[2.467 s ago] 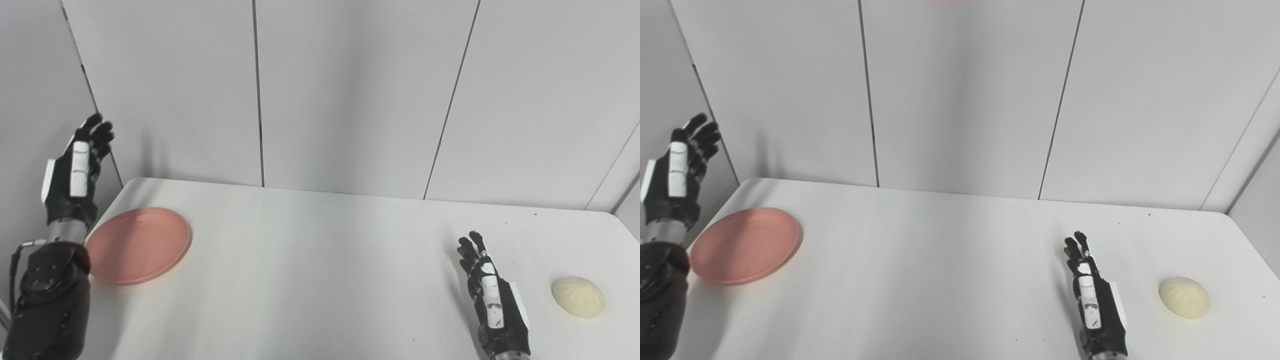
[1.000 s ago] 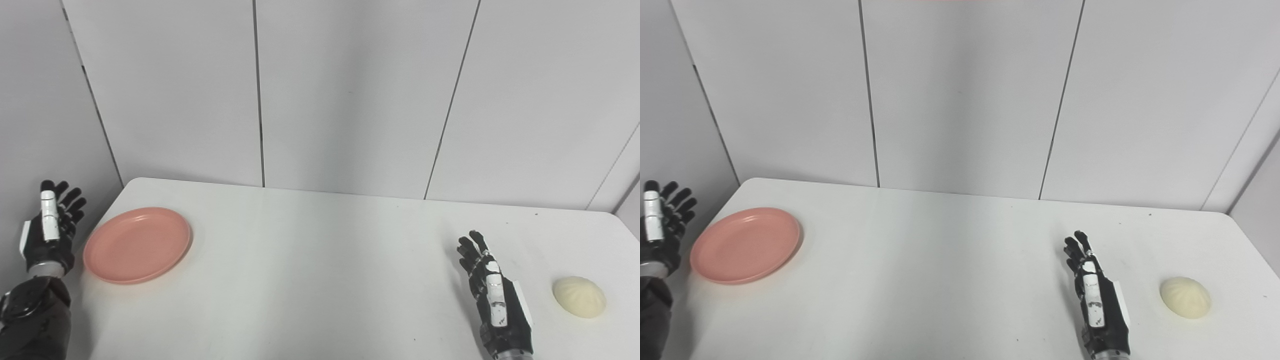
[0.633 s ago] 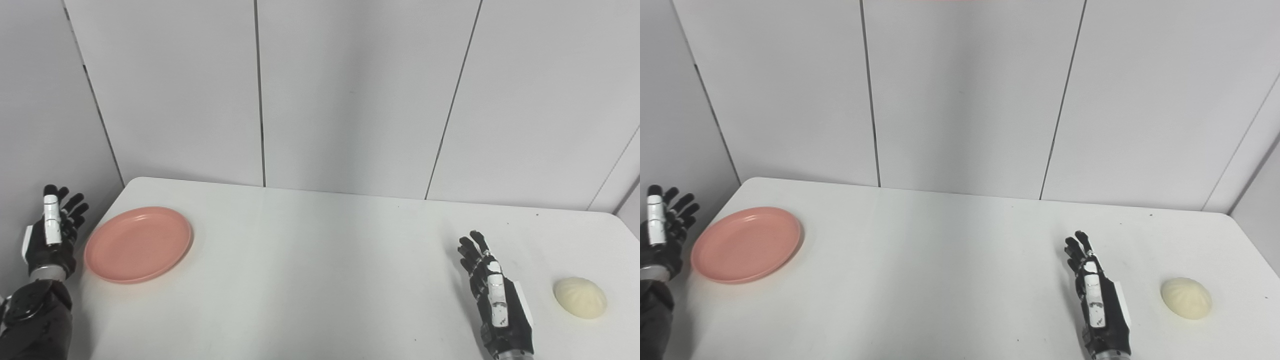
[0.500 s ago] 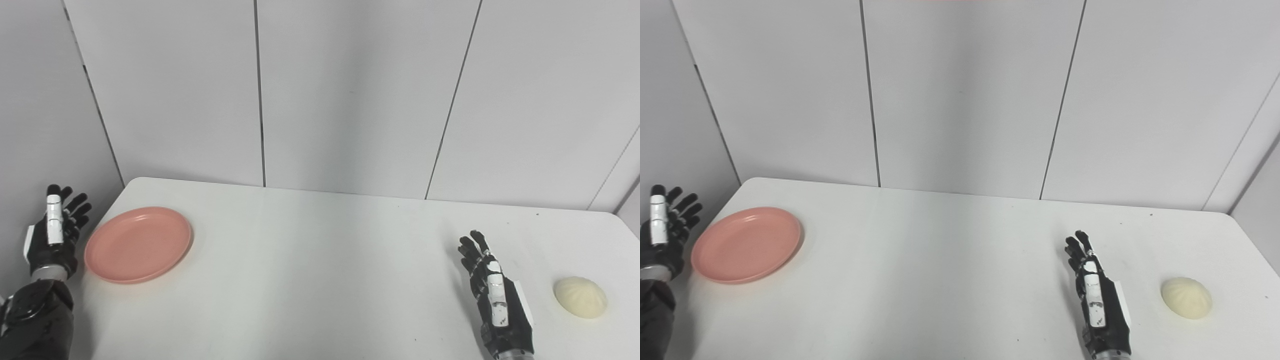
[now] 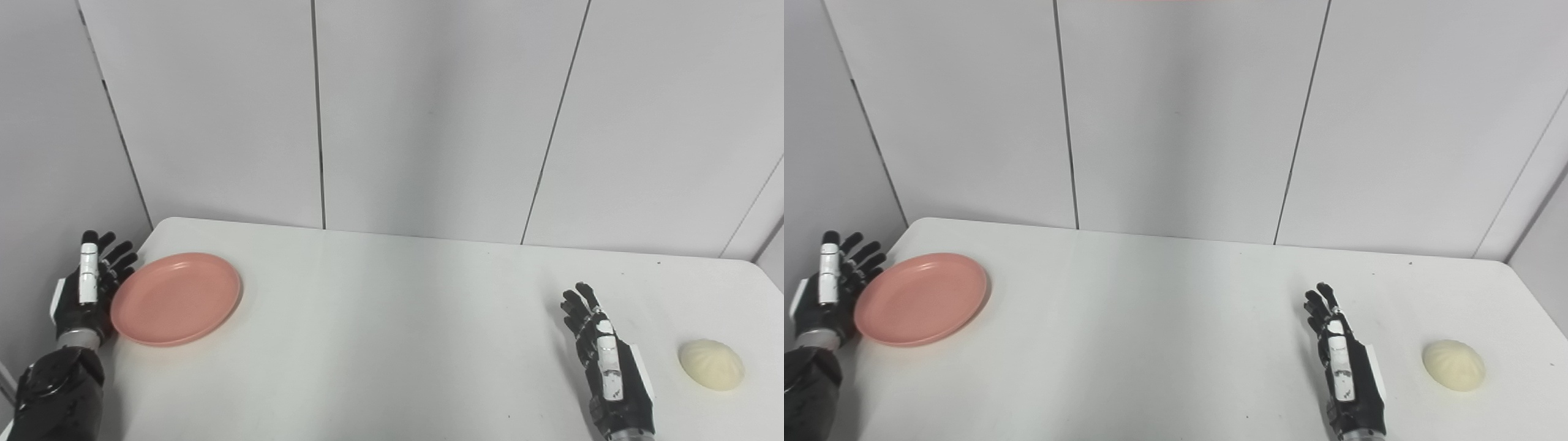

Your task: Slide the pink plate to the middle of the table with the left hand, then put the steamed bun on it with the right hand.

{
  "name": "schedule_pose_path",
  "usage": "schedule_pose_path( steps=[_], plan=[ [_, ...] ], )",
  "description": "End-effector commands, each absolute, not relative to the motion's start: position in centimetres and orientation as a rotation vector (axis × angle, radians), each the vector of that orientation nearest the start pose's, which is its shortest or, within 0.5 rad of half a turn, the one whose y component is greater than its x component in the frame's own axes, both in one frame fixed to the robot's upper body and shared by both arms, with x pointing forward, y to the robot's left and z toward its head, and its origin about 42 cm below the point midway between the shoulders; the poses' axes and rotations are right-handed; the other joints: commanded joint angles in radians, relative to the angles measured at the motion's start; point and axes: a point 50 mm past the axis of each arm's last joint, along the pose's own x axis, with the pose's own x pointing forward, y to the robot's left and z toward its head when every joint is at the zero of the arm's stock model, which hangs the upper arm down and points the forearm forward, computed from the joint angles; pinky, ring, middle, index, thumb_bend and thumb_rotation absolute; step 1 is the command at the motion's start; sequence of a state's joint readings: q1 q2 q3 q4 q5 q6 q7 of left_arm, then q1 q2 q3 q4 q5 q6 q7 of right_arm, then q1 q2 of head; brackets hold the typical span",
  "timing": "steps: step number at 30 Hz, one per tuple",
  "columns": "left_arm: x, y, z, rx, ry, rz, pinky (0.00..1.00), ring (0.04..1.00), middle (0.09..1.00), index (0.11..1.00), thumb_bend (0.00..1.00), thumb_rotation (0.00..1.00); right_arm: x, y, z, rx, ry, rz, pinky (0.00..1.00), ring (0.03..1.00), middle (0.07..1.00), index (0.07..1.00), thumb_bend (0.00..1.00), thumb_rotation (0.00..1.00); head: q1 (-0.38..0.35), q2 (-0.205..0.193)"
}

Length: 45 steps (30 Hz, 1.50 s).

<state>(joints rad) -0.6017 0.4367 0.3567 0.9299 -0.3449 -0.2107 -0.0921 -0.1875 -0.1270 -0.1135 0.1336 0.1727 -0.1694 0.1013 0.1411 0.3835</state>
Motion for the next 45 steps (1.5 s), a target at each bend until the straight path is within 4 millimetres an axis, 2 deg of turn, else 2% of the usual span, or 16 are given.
schedule_pose_path(
  steps=[1,12,20,32,37,45],
  plan=[
    [44.3,44.7,15.9,-0.146,-0.091,0.337,0.90,0.838,0.831,0.846,0.79,0.90,32.9,-27.1,11.0,0.047,-0.185,0.001,0.97,0.927,0.910,0.932,0.80,0.98,0.000,0.002],
    [44.9,42.1,16.0,-0.117,-0.082,0.246,0.87,0.843,0.837,0.859,0.76,0.92,32.9,-26.7,11.0,0.061,-0.178,-0.008,0.96,0.921,0.909,0.925,0.82,0.96,-0.016,0.005],
    [45.9,39.5,16.8,-0.106,-0.096,0.172,0.86,0.827,0.819,0.845,0.81,0.89,32.9,-26.6,10.9,0.048,-0.178,-0.006,0.96,0.920,0.911,0.930,0.83,0.95,-0.023,0.005],
    [48.0,34.7,18.4,-0.093,-0.097,0.081,0.85,0.815,0.803,0.840,0.78,0.92,32.8,-26.3,11.0,0.043,-0.176,-0.002,0.97,0.926,0.912,0.937,0.83,0.96,-0.034,0.007],
    [48.5,33.2,18.3,-0.094,-0.090,0.052,0.83,0.808,0.789,0.821,0.79,0.91,32.7,-26.0,11.1,0.051,-0.181,-0.005,0.96,0.920,0.910,0.934,0.83,0.96,-0.045,0.008],
    [49.2,29.4,17.6,-0.100,-0.080,-0.023,0.83,0.796,0.777,0.823,0.79,0.92,32.5,-25.9,11.1,0.044,-0.182,-0.003,0.96,0.921,0.910,0.938,0.82,0.96,-0.057,0.015]
  ],
)
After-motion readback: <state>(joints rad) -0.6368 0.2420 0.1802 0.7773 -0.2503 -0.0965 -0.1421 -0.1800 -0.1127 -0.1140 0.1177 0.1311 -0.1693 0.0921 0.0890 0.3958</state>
